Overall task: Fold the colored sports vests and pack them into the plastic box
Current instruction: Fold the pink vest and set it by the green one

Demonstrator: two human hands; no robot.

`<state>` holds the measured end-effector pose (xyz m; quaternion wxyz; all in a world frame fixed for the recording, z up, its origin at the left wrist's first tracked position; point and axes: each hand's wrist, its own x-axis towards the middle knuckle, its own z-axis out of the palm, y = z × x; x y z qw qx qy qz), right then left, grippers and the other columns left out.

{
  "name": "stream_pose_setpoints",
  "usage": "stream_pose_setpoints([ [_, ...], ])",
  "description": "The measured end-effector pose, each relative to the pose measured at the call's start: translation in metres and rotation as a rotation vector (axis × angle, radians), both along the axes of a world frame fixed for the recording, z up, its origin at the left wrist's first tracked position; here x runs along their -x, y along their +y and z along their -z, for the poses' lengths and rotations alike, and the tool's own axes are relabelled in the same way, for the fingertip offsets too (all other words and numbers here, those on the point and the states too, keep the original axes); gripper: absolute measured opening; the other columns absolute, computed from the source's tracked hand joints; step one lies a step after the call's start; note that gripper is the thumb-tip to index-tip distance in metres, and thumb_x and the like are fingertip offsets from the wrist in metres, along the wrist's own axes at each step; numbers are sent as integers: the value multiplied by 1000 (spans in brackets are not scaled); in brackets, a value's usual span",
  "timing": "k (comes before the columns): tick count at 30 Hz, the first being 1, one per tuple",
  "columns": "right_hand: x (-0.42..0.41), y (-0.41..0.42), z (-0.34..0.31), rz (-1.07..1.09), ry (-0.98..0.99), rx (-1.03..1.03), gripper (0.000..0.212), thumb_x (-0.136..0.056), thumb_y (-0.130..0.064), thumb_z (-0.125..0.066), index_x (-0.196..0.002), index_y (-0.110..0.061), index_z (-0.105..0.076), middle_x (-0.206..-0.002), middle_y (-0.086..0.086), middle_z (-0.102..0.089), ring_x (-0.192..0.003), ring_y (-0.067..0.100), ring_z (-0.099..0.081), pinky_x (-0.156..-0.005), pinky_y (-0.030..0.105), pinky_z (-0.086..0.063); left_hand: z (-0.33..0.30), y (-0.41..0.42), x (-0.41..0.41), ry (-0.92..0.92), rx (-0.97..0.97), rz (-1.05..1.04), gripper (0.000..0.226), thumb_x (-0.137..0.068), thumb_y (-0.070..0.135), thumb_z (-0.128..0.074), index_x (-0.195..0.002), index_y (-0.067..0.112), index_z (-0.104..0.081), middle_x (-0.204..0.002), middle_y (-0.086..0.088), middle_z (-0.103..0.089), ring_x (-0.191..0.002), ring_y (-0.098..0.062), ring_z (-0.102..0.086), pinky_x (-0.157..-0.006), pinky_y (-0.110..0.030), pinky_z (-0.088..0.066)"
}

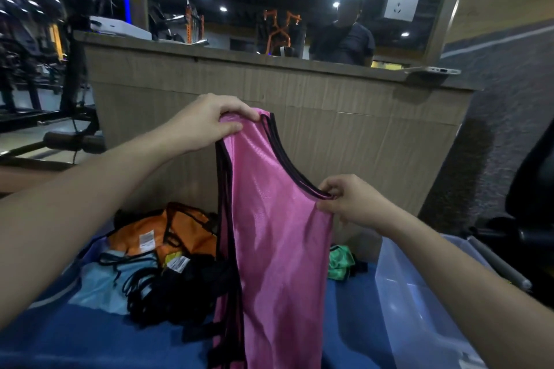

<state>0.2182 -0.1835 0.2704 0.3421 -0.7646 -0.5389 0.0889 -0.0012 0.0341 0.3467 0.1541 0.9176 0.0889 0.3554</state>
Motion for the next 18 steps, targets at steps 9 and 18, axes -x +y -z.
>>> stream_pose_setpoints([
  [9, -72, 67, 24, 91, 288, -72, 6, -87, 9, -66, -91, 9, -61, -77, 17, -64, -63, 21, -68, -61, 28, -61, 2, 56, -83, 41, -143, -83, 38, -90, 5, -69, -121, 28, -71, -116, 14, -65, -105, -6, -50, -96, -23, -37],
  [18, -115, 104, 55, 149, 294, -92, 9, -84, 8, -68, -92, 10, -63, -77, 16, -65, -70, 29, -66, -82, 53, -59, 26, 83, -131, 54, -161, -52, 37, -90, 5, -68, -118, 29, -73, -107, 22, -62, -105, -10, -53, -95, -25, -40],
])
